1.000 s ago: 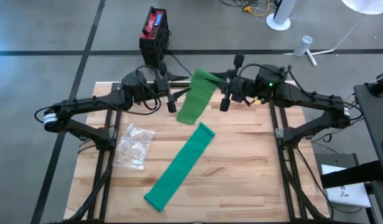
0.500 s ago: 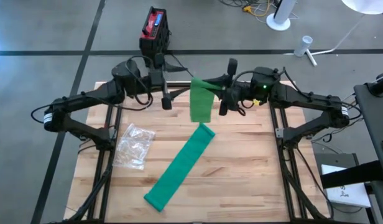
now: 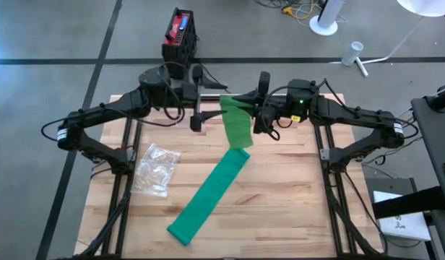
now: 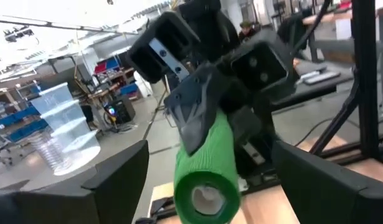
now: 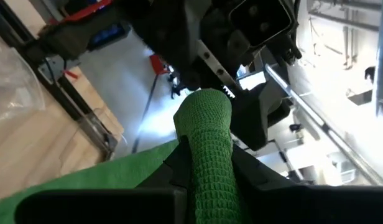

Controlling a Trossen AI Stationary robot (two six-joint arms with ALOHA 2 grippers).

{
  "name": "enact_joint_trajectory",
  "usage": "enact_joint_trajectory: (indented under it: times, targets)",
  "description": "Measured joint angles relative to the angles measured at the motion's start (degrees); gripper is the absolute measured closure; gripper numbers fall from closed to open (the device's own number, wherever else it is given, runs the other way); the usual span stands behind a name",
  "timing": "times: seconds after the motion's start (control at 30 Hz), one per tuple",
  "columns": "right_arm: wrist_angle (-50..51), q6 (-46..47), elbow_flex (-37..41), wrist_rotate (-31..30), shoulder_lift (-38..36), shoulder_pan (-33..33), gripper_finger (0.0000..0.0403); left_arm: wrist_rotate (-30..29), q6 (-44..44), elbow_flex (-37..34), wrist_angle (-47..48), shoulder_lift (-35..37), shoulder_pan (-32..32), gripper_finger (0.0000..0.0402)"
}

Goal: Roll bandage
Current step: Roll the green bandage

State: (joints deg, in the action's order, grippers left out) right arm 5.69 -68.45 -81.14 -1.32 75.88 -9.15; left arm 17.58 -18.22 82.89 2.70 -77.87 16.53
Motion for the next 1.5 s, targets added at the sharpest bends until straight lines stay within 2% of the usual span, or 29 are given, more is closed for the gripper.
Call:
enact_joint_trajectory:
  times: [0.43,0.83,1.1,1.5]
  targets:
    - [-0.5,-7.9,0.0,1.9,0.3,0.0,0.0359,0.0,6.6,0.0,0.3,-0.7,0.0,0.0072]
    - [-2.6,-18.3,-0.1,2.8,0.4,0.0,0.0359,0.0,21.6,0.0,0.3,-0.7,0.0,0.0079]
    - [-4.8,-21.6,-0.1,2.9,0.3,0.0,0.0359,3.0,28.3,-0.1,-4.2,-3.0,0.1,0.0117]
    - [-6.0,-22.4,-0.1,-0.8,2.2,-0.1,0.0357,2.7,29.9,-0.1,-6.9,-4.2,0.1,0.0199]
